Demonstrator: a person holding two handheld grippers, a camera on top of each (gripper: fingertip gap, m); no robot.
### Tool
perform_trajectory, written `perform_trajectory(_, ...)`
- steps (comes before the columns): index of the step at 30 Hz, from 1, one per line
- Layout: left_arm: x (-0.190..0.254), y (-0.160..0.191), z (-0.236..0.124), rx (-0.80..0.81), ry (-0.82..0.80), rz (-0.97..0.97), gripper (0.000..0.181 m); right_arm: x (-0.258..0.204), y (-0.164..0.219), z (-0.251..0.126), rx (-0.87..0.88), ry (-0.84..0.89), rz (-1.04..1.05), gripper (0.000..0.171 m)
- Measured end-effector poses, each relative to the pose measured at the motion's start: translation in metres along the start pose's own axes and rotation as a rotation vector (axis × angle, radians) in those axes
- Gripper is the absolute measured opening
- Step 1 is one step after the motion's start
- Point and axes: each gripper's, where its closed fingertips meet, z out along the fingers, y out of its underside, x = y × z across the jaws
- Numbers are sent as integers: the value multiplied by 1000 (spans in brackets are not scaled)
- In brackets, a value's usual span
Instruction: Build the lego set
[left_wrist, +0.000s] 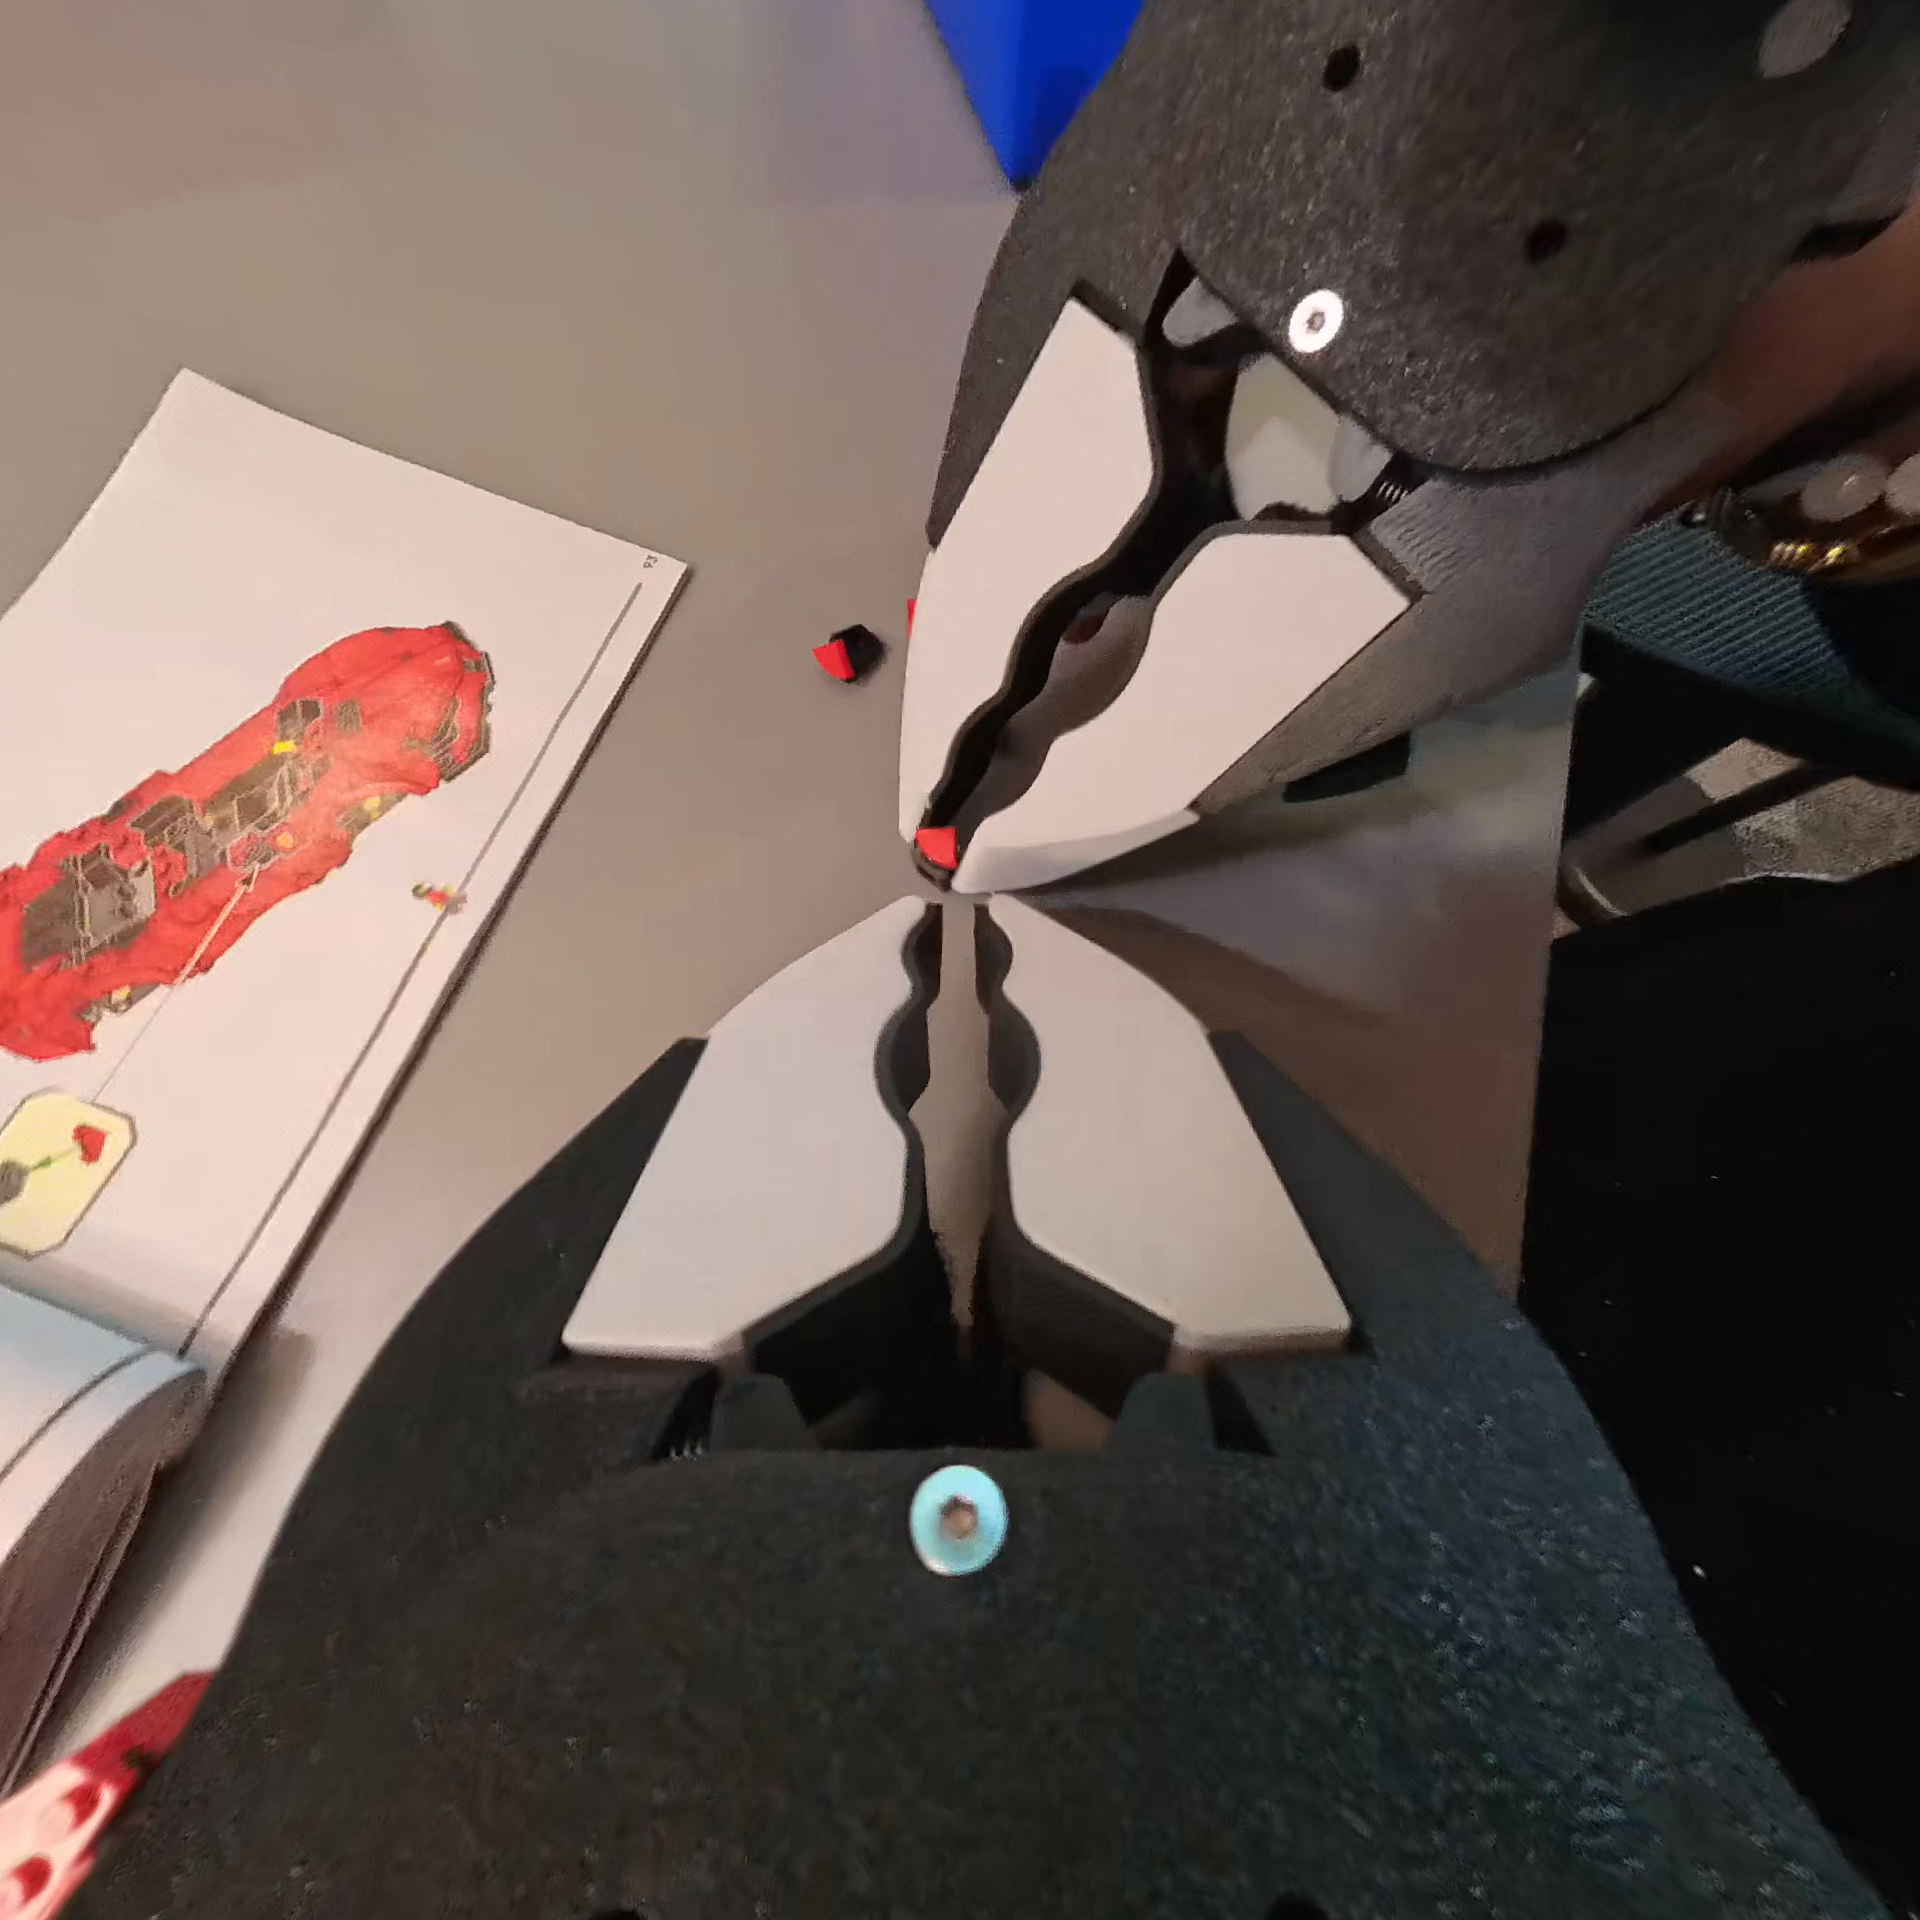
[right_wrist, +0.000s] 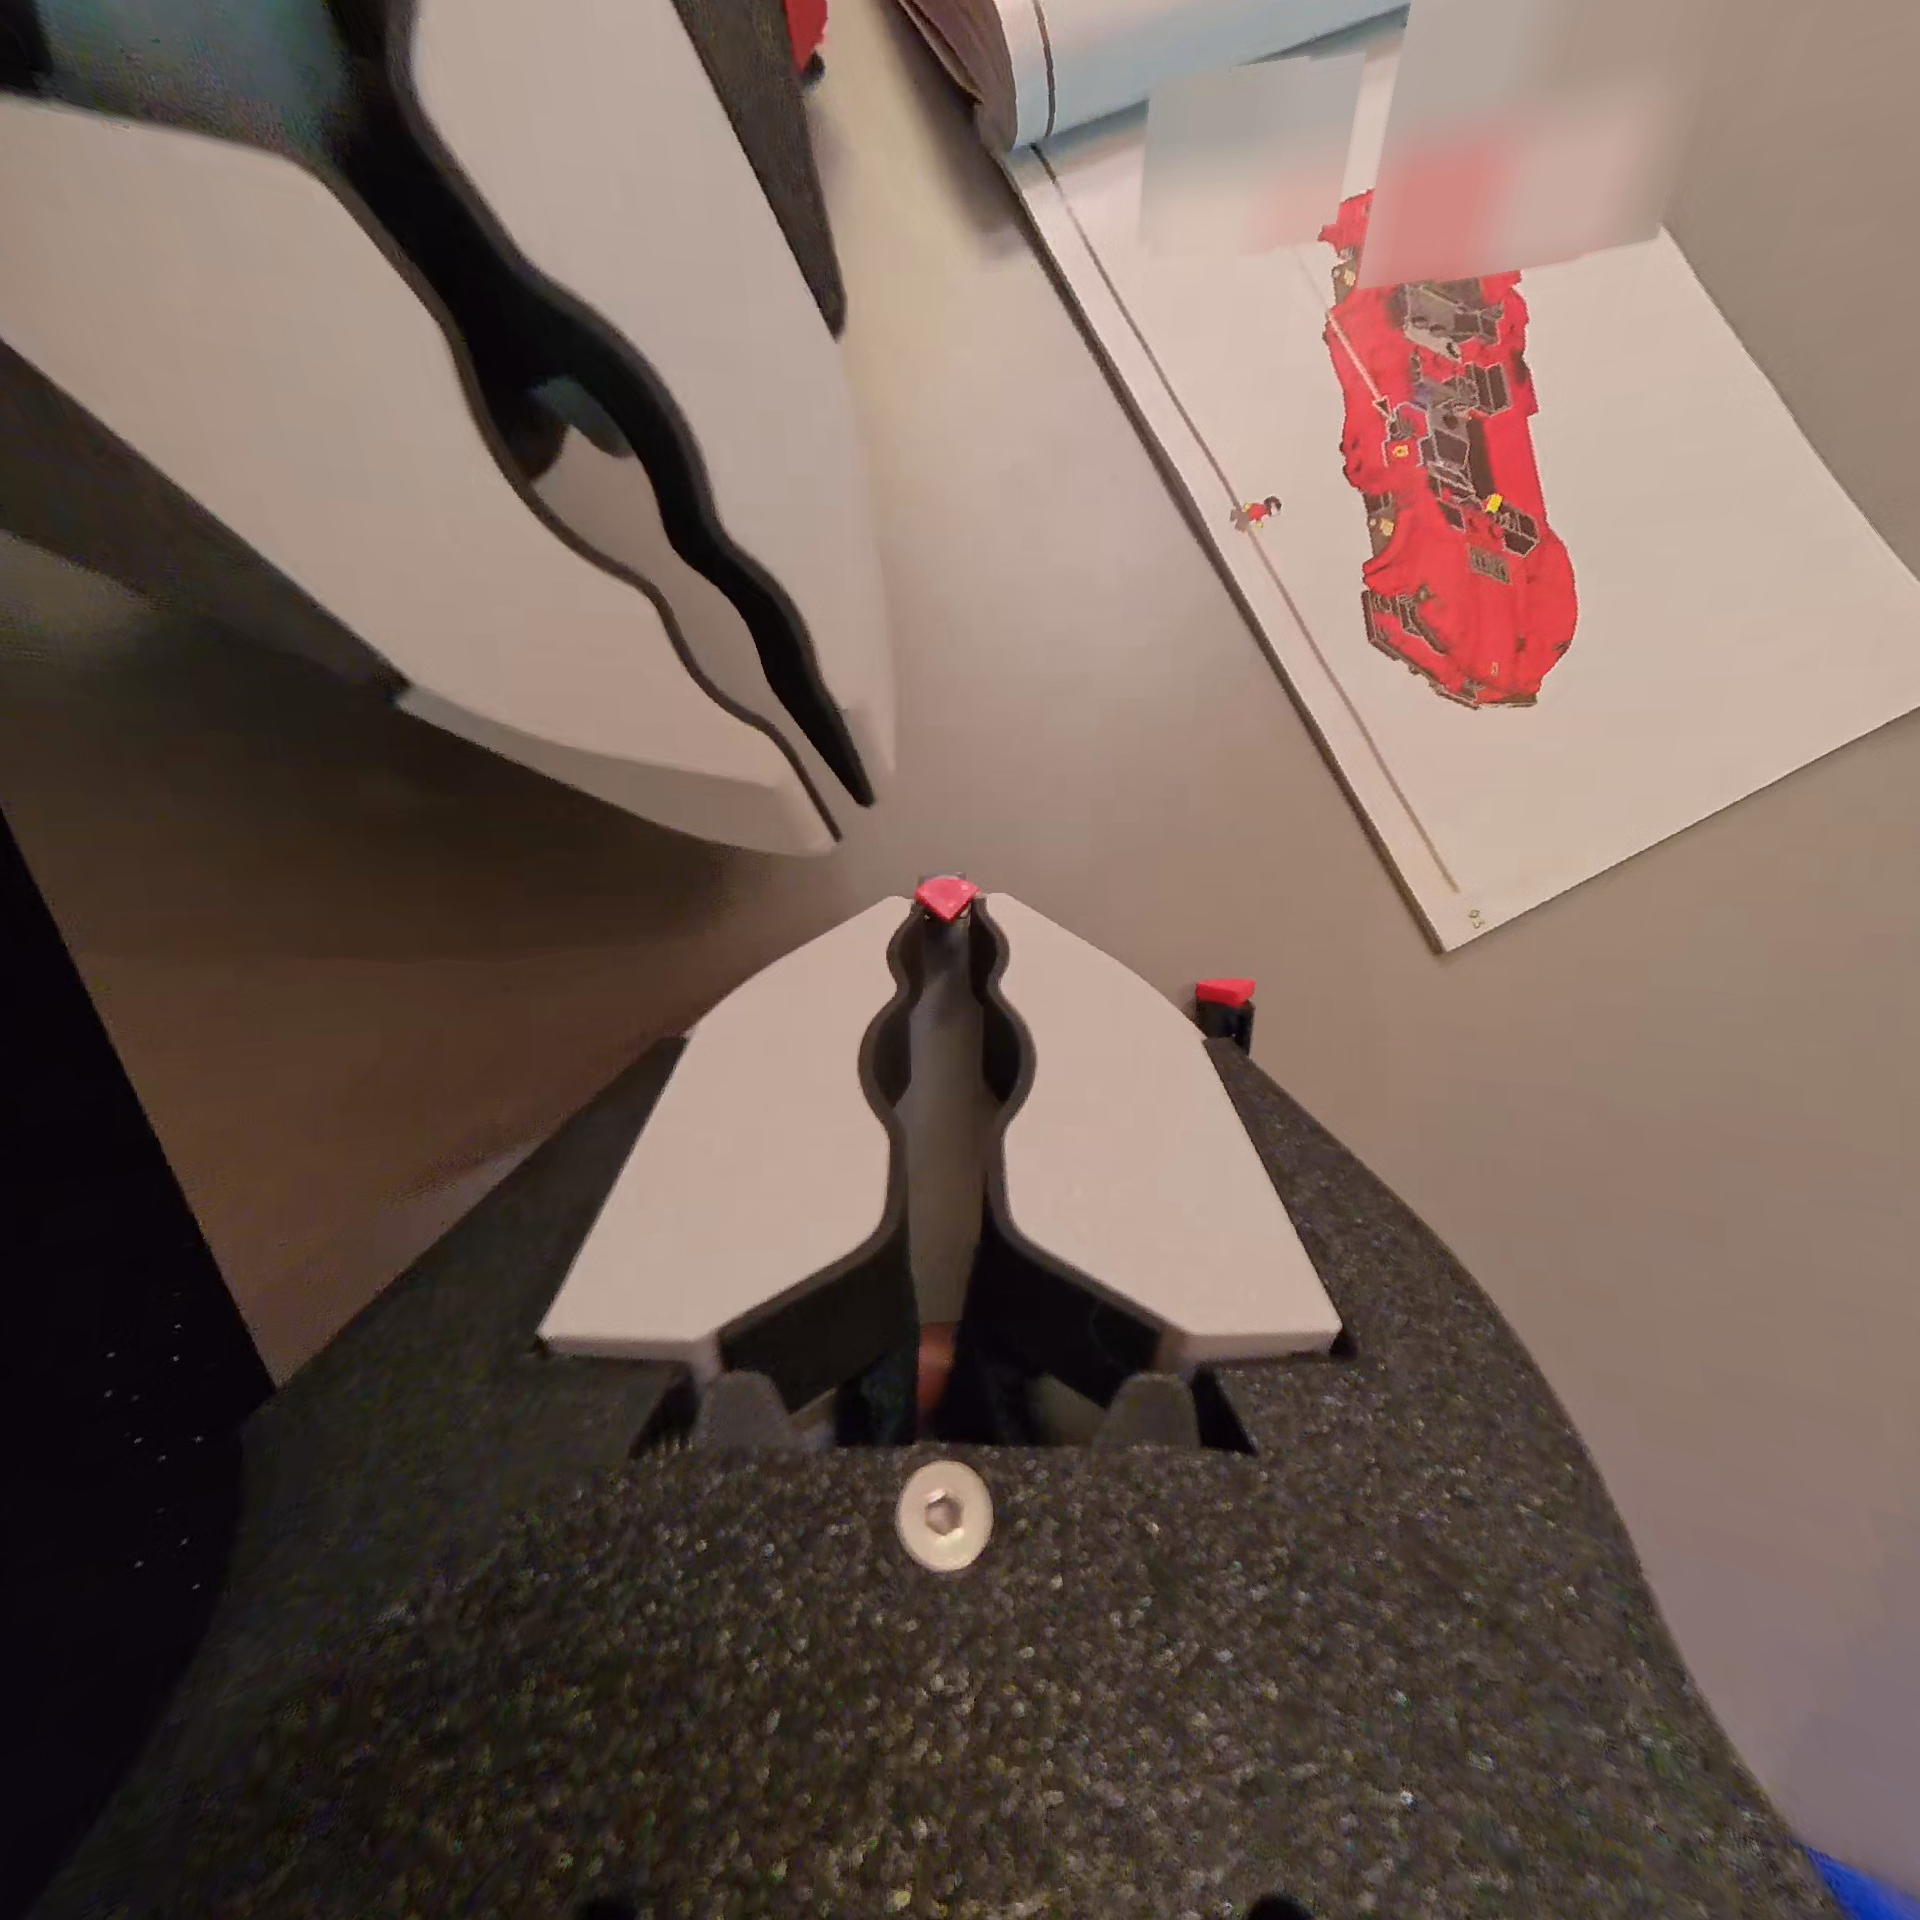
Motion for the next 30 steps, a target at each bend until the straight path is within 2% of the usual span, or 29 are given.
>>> perform_trajectory(7, -5, -2, 19, -65, -22, 16, 3, 0, 2, -1, 9, -51, 9, 13)
perform_trajectory(13, -4, 0, 20, -77, -18, 10, 4, 2, 2, -2, 16, -46, 12, 28)
perform_trajectory(17, -10, 0, 13, -61, -62, -15, 10, 10, -5, -11, 91, 11, 41, 40)
perform_trajectory(20, -17, -1, -3, -27, -146, -63, 34, 19, -22, -25, 216, 105, 87, 63)
perform_trajectory(23, -21, -1, -38, 41, -245, -132, 67, 25, -42, -42, 321, 229, 153, 102)
perform_trajectory(24, -21, -1, -51, 73, -274, -156, 83, 30, -43, -47, 320, 302, 187, 122)
perform_trajectory(26, -24, 2, -76, 119, -351, -214, 117, 39, -31, -54, 228, 431, 223, 138)
perform_trajectory(28, -28, 12, -91, 89, -449, -249, 146, 39, -16, -60, 128, 496, 241, 146)
perform_trajectory(30, -23, 20, -95, 48, -489, -238, 146, 30, -5, -65, 94, 483, 259, 144)
